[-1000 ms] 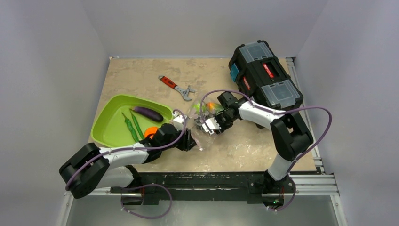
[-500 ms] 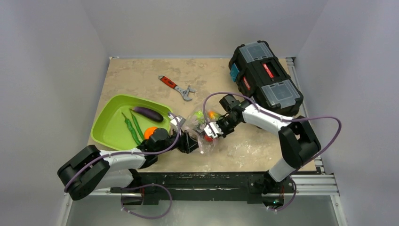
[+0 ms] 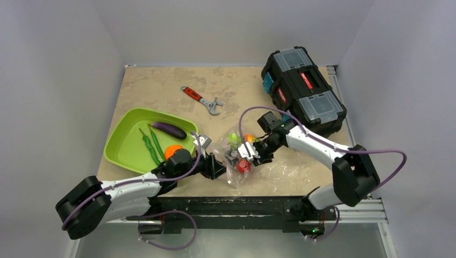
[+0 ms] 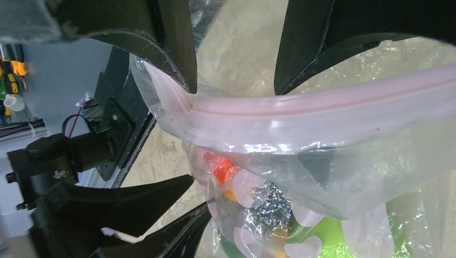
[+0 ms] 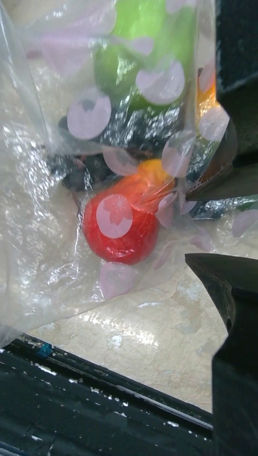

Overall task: Open the zip-top bag and remove the fake food
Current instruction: Adjust the zipper food storage bag at the center of the board.

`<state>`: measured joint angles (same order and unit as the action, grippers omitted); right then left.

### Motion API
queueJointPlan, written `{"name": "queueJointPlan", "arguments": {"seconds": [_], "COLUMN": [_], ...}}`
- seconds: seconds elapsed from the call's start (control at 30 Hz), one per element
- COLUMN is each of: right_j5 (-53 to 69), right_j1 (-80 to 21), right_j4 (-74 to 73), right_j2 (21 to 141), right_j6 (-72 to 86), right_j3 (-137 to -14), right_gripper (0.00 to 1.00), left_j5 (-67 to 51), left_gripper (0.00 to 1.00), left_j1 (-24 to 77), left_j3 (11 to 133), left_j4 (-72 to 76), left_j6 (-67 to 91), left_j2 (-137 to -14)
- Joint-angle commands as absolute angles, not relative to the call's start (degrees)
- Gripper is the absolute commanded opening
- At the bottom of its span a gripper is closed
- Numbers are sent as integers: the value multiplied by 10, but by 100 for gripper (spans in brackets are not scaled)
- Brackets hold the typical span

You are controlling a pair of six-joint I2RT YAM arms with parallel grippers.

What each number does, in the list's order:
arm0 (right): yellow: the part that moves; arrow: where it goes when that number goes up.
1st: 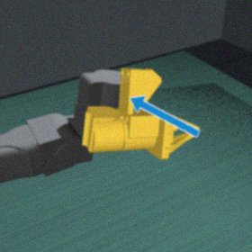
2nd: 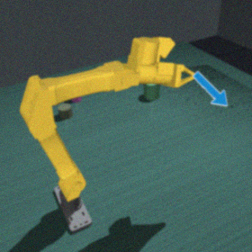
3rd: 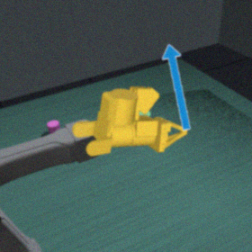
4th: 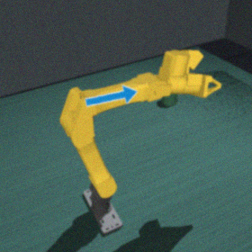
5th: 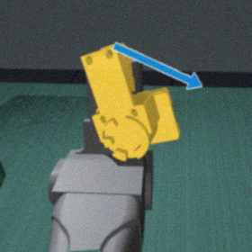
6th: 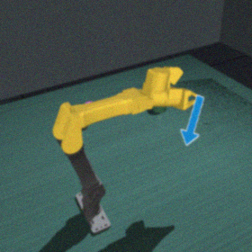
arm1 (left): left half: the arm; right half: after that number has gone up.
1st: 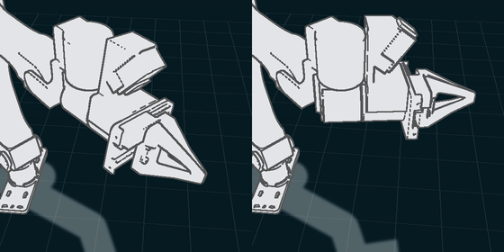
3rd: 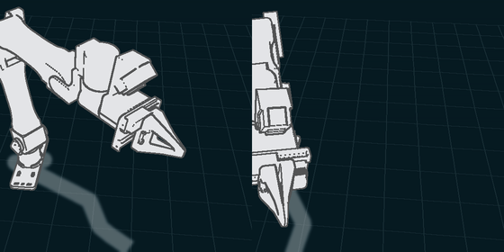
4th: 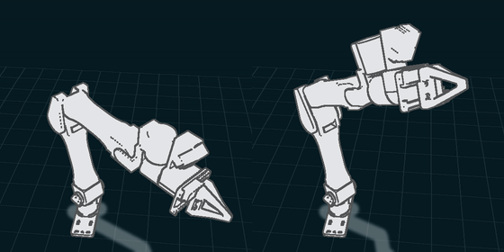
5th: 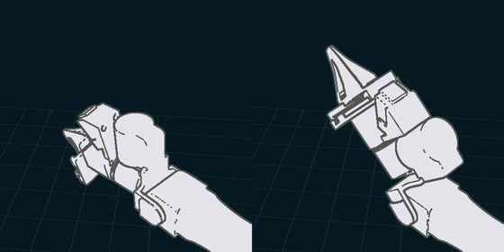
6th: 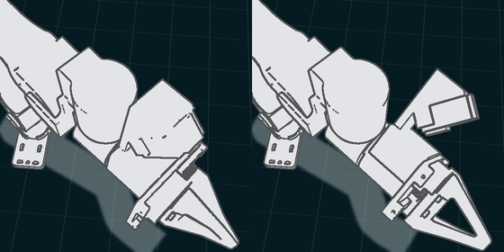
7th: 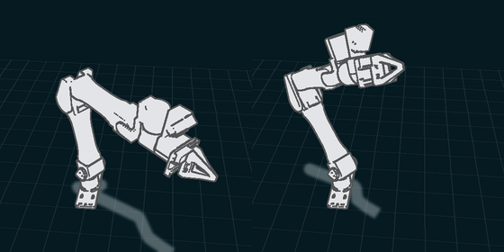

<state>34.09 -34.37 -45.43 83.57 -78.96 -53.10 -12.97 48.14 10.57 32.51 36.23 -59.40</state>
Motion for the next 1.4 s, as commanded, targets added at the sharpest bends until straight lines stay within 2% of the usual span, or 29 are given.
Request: {"name": "queueJointPlan", "arguments": {"seconds": [0.0,0.13,0.27,0.47,0.57,0.8,0.9,1.1,1.2,1.27,1.37], "right_j5": [367,365,352,375,389,435,491,585,592,556,527], "right_j1": [-333,-326,-325,-329,-337,-340,-340,-361,-380,-393,-398], "right_j4": [-485,-476,-391,-343,-325,-338,-374,-378,-362,-331,-312], "right_j2": [815,808,830,907,906,879,856,836,844,851,865], "right_j6": [-758,-735,-638,-459,-407,-378,-399,-369,-339,-304,-289], "right_j3": [-586,-616,-624,-652,-644,-650,-666,-643,-638,-631,-629], "right_gripper": [42,49,56,56,59,62,63,73,74,73,65], "left_j5": [-111,-93,-57,-46,-47,-56,-57,-60,-56,-56,-53], "left_gripper": [55,56,57,57,57,54,51,49,48,48,48], "left_j1": [491,498,498,499,498,498,498,499,499,500,502], "left_j3": [153,171,173,151,134,133,129,132,140,143,146], "left_j4": [297,301,310,336,351,368,375,374,356,355,347], "left_j6": [329,326,338,351,354,356,358,360,356,356,354], "left_j2": [-622,-652,-667,-649,-627,-630,-630,-616,-614,-613,-613]}}
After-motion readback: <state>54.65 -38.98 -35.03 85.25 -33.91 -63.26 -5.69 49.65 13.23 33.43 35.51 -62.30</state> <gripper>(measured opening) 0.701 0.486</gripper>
